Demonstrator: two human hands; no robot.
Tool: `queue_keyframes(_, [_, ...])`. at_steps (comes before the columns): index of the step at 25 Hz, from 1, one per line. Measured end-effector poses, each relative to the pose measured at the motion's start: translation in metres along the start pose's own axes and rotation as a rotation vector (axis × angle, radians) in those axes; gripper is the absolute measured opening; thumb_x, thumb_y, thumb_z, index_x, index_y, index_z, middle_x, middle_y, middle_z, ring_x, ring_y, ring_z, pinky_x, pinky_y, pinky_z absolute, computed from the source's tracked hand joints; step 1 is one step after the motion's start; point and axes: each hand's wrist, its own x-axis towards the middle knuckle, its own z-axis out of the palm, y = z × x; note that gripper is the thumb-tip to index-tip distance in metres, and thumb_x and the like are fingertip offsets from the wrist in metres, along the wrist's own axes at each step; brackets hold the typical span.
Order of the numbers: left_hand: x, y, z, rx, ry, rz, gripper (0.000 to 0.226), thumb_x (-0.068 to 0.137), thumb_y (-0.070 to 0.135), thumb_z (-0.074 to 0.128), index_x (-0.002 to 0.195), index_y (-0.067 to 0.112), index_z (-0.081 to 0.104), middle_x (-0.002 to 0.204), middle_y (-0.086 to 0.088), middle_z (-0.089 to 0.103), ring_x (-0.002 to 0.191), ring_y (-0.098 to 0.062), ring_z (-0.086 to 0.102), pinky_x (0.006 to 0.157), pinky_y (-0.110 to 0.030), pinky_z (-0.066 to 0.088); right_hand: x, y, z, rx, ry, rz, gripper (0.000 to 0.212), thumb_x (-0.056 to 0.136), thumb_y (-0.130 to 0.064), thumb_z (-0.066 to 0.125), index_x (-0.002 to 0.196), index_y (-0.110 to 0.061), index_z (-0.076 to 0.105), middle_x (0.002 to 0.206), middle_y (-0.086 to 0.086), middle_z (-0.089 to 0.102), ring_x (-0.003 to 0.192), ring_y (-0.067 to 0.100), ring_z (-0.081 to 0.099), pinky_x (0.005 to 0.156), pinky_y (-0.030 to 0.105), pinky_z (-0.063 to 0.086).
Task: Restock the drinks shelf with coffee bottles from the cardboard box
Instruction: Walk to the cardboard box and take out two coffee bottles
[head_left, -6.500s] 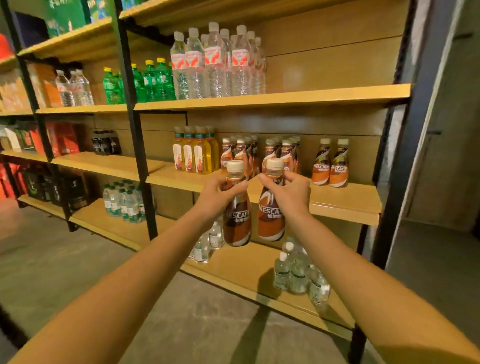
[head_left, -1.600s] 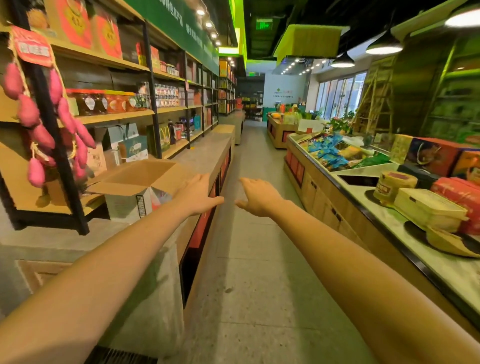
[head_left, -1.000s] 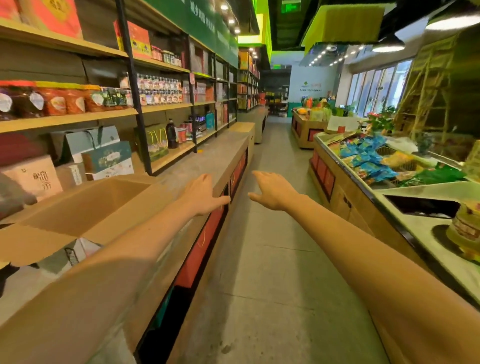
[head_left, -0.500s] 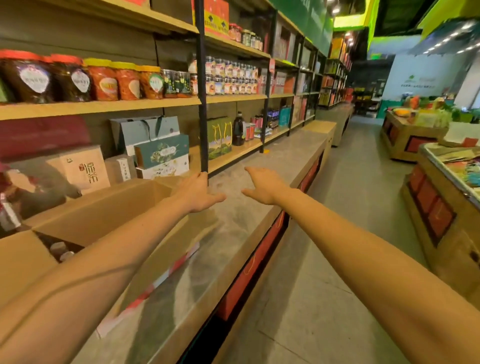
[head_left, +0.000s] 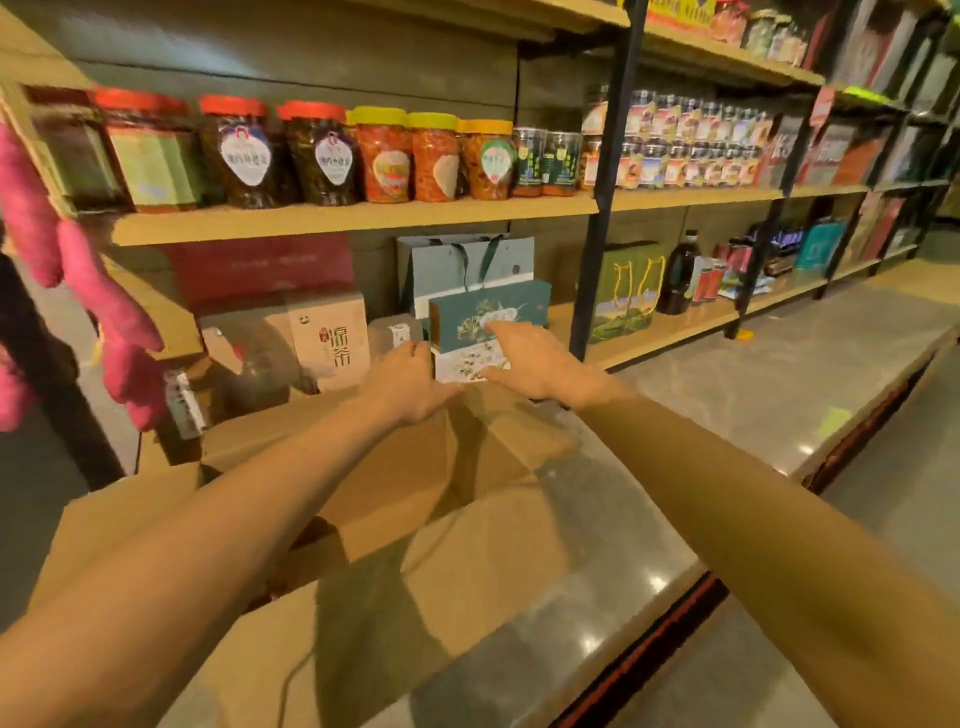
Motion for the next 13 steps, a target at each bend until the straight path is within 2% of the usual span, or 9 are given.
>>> queue_keyframes(4, [0.031,-0.042,0.018,0.024,0.036,-0.236,0.078,0.088,0.058,0.045,0.146,0.009,0.025,0.151,-0.013,0.03,0.135,-0.033,0.035,0.109,-0.046,0.033,0.076,-0.013,0.03,0.054,-0.039,-0.216,0.062,0.09,-0.034,0.058,0.142,-0.012,0.035,0.143,0.013,0.046,0.13,0.033,0.044,0.105,0.043,0.037])
queue_keyframes(8, [0.053,-0.066,0.041,0.017,0.088,-0.48,0.068,0.089,0.053,0.049,0.141,0.013,0.032,0.146,-0.012,0.038,0.132,-0.03,0.04,0.108,-0.044,0.035,0.139,-0.022,0.069,0.101,-0.126,-0.452,0.059,0.09,-0.035,0.057,0.141,-0.014,0.036,0.144,0.01,0.045,0.132,0.029,0.042,0.107,0.043,0.037])
queue_keyframes(13, [0.045,-0.066,0.07,0.035,0.132,-0.791,0.071,0.091,0.052,0.047,0.146,0.013,0.026,0.152,-0.009,0.03,0.138,-0.029,0.033,0.112,-0.044,0.03,0.163,-0.037,0.111,0.132,-0.23,-0.738,0.064,0.093,-0.035,0.053,0.148,-0.016,0.026,0.155,0.006,0.027,0.144,0.025,0.023,0.117,0.042,0.019])
